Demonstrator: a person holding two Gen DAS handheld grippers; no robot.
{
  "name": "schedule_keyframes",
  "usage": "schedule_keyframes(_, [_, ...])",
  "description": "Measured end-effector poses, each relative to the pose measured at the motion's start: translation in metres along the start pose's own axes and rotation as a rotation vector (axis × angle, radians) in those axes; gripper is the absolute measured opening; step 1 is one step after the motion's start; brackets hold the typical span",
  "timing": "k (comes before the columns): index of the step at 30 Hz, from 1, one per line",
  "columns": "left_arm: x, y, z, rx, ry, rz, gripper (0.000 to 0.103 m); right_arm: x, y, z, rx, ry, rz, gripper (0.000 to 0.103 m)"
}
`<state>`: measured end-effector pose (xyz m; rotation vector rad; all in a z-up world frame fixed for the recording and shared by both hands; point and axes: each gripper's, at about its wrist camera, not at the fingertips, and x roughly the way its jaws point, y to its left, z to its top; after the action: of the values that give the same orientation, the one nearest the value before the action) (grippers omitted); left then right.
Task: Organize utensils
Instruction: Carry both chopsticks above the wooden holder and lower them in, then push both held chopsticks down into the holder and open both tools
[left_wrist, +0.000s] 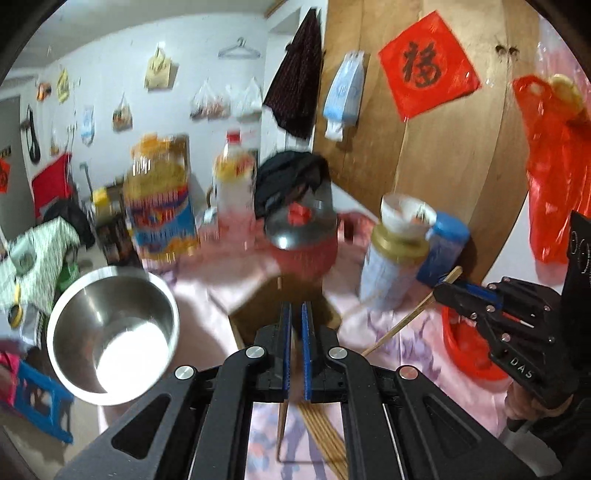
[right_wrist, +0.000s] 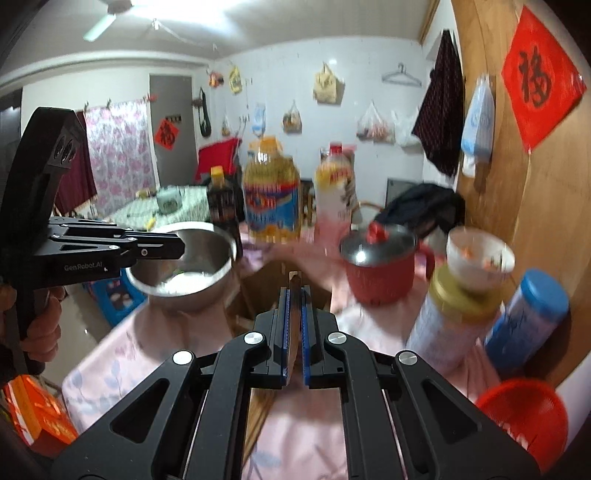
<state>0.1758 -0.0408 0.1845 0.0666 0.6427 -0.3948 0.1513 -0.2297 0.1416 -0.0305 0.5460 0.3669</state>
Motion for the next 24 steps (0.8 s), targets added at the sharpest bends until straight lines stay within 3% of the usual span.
schedule_keyframes(6, [-0.009,-0.003,0.057,0.030,-0.100,0.011,0.006,0.005,-0.002,0.044,-0.007,-0.076,0.017,0.007])
schedule_keyframes(8, [-0.003,0.000,0.060,0.016,-0.082,-0.009,0.006,0.007,-0.001,0.049,-0.009,-0.085,0.018,0.007])
schedule_keyframes(9, [0.006,0.002,0.056,0.000,-0.049,-0.019,0.007,0.008,-0.001,0.050,-0.010,-0.085,0.017,0.007])
schedule_keyframes(10, [0.012,0.003,0.050,-0.008,-0.028,-0.025,0.013,0.011,-0.001,0.049,-0.010,-0.081,0.016,0.007])
schedule_keyframes(11, [0.021,0.005,0.040,-0.019,0.002,-0.026,0.026,0.013,-0.003,0.047,-0.009,-0.075,0.016,0.007])
schedule_keyframes(13, [0.038,0.012,0.021,-0.044,0.063,-0.024,0.037,0.020,-0.003,0.042,-0.005,-0.050,0.013,0.007])
schedule_keyframes(15, [0.057,0.015,0.002,-0.065,0.129,-0.038,0.037,0.027,-0.006,0.041,0.006,-0.035,0.013,0.007])
schedule_keyframes(21, [0.083,0.027,-0.043,-0.104,0.212,-0.063,0.037,0.027,-0.013,0.047,0.018,-0.052,0.016,0.007])
schedule_keyframes(24, [0.098,0.026,-0.065,-0.083,0.270,-0.039,0.037,0.027,-0.015,0.049,0.020,-0.057,0.012,0.007])
